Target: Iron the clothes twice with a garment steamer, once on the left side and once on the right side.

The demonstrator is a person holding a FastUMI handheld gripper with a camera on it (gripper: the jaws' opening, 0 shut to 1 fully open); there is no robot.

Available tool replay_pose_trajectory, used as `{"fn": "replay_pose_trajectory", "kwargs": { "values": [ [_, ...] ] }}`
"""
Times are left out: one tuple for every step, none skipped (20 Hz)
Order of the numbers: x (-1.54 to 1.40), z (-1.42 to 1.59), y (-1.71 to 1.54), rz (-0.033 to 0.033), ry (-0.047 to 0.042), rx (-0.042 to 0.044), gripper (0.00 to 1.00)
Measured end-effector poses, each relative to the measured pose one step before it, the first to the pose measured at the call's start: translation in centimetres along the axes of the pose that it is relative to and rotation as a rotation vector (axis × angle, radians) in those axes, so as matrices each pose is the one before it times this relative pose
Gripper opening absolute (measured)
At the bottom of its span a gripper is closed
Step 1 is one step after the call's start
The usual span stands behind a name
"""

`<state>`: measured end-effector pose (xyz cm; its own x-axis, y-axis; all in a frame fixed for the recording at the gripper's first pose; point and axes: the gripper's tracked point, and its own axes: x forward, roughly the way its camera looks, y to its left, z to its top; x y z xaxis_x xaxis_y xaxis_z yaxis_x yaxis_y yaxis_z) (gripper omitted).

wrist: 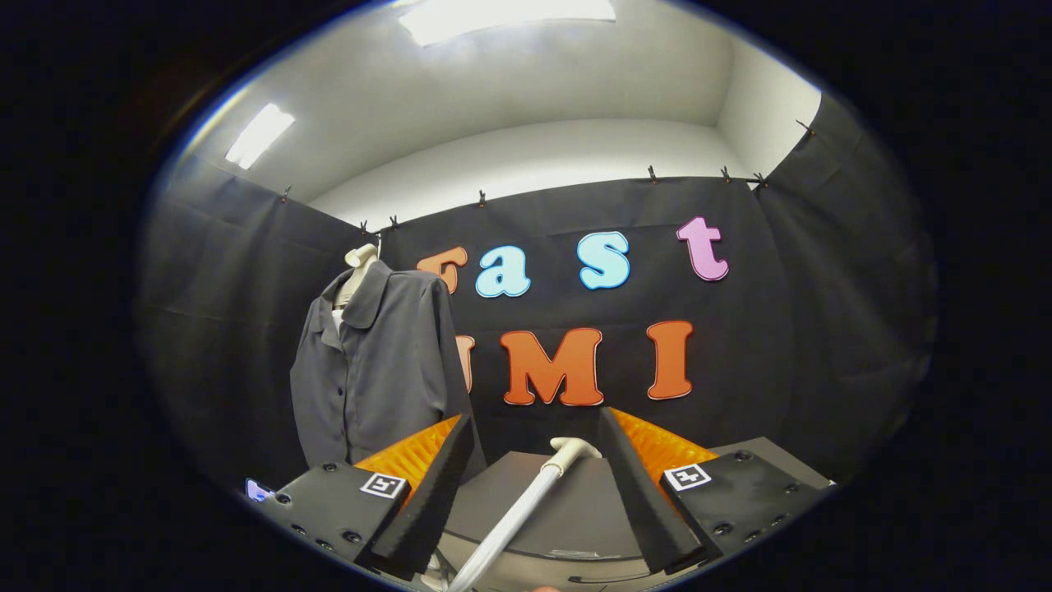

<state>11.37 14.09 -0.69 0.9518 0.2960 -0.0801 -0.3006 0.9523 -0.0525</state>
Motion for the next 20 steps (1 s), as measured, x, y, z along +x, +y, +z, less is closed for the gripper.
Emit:
{"fn": "replay_pose_trajectory", "kwargs": {
  "values": [
    [-0.319,0.022,-0.251,-0.00558,-0.00329,-0.00107,0.98],
    [-0.453,0.102,-0.233,-0.00638,-0.00429,-0.00062,0.98],
    [-0.279,0.114,-0.331,-0.00655,-0.00606,-0.00259,0.98],
    [-0.265,0.081,-0.372,-0.01007,-0.00412,-0.00583,0.98],
    [-0.430,0.082,-0.485,-0.01251,-0.00462,-0.00740,0.98],
    [-0.225,0.215,-0.396,-0.01198,-0.00593,-0.00654,0.98],
    [-0.210,0.189,-0.393,-0.01014,-0.00583,-0.00507,0.98],
    [-0.355,0.131,-0.433,-0.01009,-0.00442,-0.00353,0.98],
    [-0.284,0.000,-0.492,-0.01022,-0.00286,-0.00209,0.98],
    [-0.370,0.023,-0.507,-0.01076,-0.00135,-0.00164,0.98],
    [-0.216,-0.031,-0.419,-0.01119,-0.00039,-0.00199,0.98],
    [-0.255,-0.031,-0.423,-0.01119,-0.00001,-0.00251,0.98],
    [-0.240,-0.115,-0.439,-0.01005,0.00039,-0.00255,0.98],
    [-0.387,-0.077,-0.347,-0.00921,-0.00016,-0.00232,0.98],
    [-0.219,-0.153,-0.395,-0.00854,0.00040,-0.00255,0.98],
    [-0.192,-0.065,-0.410,-0.00785,-0.00119,-0.00375,0.98],
    [-0.245,-0.137,-0.392,-0.00716,-0.00180,-0.00489,0.98],
    [-0.144,-0.142,-0.301,-0.00595,0.00011,-0.00431,0.98],
    [-0.187,-0.222,-0.197,-0.00351,0.00347,-0.00161,0.98],
    [-0.094,-0.247,-0.252,-0.00293,0.00436,0.00283,0.98]
  ]
}}
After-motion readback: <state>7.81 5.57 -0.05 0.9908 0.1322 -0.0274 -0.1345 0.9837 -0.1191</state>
